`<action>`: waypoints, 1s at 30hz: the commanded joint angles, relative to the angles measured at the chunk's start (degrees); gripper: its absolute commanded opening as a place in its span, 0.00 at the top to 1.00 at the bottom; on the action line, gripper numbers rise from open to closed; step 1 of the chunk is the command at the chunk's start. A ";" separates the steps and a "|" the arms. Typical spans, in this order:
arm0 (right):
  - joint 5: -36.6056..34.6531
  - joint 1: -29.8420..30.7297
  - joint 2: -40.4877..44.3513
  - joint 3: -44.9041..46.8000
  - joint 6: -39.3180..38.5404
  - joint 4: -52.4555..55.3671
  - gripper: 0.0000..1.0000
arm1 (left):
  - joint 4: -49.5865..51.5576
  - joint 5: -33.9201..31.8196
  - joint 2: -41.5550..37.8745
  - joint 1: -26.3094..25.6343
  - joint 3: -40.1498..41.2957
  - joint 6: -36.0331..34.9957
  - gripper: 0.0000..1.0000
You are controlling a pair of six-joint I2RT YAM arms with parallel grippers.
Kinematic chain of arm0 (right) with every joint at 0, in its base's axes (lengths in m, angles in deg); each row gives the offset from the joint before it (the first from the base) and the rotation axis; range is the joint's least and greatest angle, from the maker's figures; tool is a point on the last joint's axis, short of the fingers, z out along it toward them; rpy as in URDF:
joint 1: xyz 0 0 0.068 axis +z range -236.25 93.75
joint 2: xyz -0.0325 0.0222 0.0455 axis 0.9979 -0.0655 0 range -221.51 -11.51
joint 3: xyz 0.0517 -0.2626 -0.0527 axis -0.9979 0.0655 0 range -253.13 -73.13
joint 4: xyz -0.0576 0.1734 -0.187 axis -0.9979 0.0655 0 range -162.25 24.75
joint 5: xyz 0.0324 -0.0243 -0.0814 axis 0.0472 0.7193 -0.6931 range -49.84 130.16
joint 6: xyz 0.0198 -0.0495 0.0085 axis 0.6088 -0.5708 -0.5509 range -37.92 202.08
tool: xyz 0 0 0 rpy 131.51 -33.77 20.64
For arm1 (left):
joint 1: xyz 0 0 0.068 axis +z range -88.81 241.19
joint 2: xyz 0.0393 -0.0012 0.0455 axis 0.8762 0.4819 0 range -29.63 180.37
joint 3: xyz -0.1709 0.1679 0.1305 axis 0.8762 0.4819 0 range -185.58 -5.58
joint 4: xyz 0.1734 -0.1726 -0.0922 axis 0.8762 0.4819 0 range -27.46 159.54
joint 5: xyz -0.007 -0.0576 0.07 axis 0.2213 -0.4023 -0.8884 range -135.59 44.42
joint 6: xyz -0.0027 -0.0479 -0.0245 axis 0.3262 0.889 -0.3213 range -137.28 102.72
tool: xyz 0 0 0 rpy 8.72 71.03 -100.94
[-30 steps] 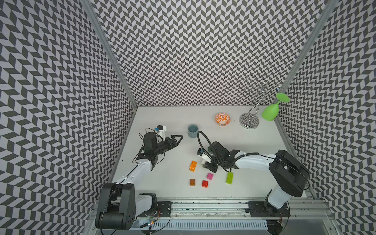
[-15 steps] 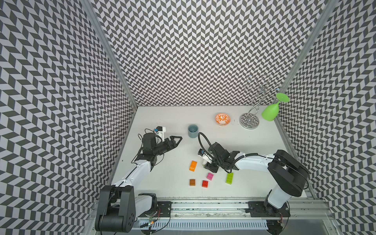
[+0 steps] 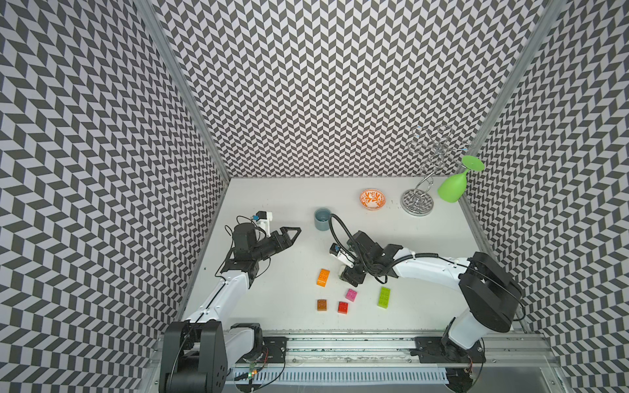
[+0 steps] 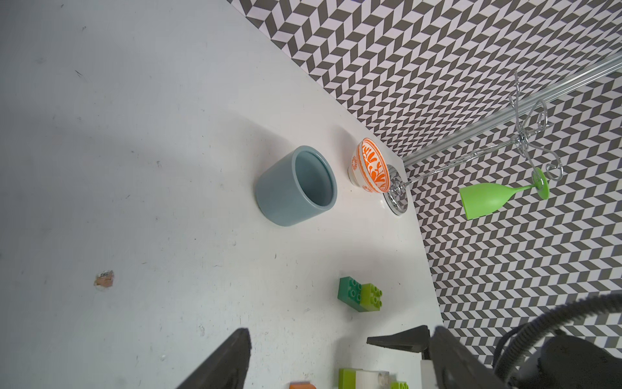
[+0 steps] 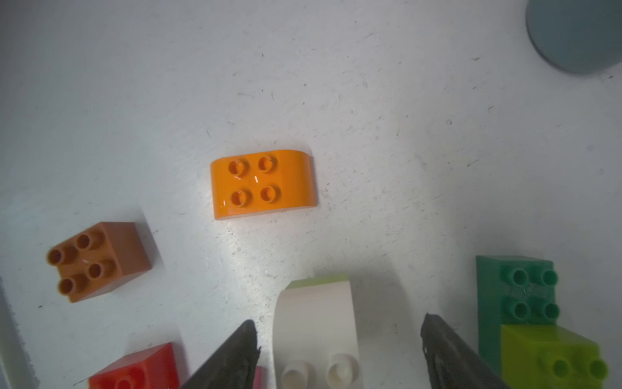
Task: Assemble the letter s with lego
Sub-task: Place the lego brick at the center of the board, then pick up the lego brick from the center of the board.
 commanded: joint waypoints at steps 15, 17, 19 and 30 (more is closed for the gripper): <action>-1.25 0.27 -9.01 -13.41 -5.91 19.49 0.20 | 4.46 4.44 -0.66 3.22 -0.62 -3.78 0.15; -1.32 0.27 -9.53 -13.22 -6.11 20.02 0.20 | 4.14 4.47 -0.57 3.30 -0.52 -3.66 0.15; -1.32 0.36 -10.13 -13.13 -6.42 20.37 0.20 | 3.93 4.65 -0.33 3.31 -0.46 -3.58 0.15; -0.98 0.41 -12.53 -13.26 -8.05 18.80 0.31 | 3.31 5.24 0.18 3.40 -0.38 -3.42 0.17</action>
